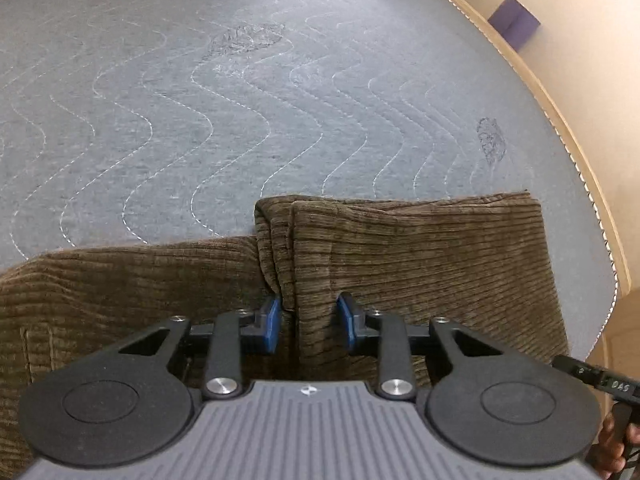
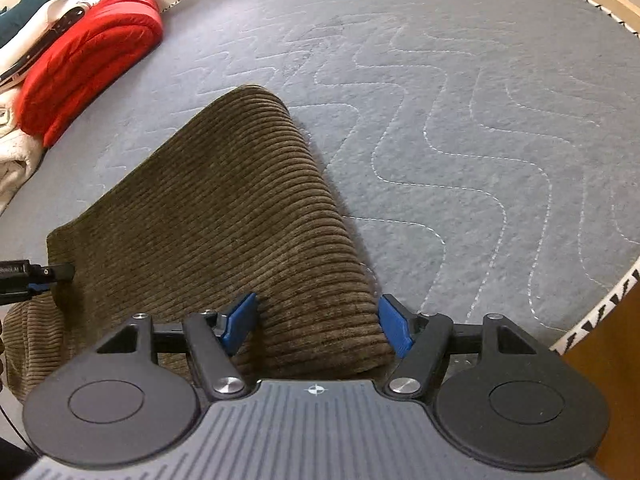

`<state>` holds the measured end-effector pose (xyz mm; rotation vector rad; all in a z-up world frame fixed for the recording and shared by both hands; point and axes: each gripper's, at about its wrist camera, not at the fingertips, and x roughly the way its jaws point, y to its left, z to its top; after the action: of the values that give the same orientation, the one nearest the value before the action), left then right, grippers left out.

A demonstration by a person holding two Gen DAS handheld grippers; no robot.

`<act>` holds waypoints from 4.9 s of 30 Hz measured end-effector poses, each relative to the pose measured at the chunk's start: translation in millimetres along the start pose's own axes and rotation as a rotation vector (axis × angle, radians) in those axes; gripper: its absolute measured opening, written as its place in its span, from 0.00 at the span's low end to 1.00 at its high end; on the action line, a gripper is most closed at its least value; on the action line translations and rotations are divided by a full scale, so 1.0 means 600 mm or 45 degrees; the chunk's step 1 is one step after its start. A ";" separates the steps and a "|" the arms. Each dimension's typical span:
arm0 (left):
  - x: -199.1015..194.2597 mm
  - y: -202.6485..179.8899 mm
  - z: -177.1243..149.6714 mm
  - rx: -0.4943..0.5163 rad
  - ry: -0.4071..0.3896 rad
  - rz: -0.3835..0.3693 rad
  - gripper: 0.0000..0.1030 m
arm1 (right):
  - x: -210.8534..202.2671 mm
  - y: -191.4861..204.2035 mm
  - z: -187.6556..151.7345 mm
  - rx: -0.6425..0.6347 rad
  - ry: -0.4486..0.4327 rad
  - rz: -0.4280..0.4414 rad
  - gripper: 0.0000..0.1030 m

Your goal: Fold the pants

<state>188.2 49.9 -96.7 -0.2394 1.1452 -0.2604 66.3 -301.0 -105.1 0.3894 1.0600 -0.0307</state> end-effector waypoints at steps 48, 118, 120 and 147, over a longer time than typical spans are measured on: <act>-0.197 0.021 -0.019 0.138 -0.126 -0.059 0.19 | -0.162 0.301 -0.073 -0.845 -0.069 1.099 0.47; -0.193 0.122 -0.109 0.510 0.033 -0.187 0.21 | 0.114 0.589 -0.005 -0.963 -0.013 0.338 0.05; -0.173 0.112 -0.123 0.546 0.139 -0.211 0.21 | 0.093 0.577 -0.001 -0.932 0.044 0.433 0.05; -0.189 0.393 -0.079 -0.166 0.110 0.314 0.15 | 0.065 0.459 -0.125 -1.335 0.504 0.621 0.18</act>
<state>119.6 306.6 -92.6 -0.2010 1.2658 0.0224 80.1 -14.0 -88.4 -0.3286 1.1913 1.0345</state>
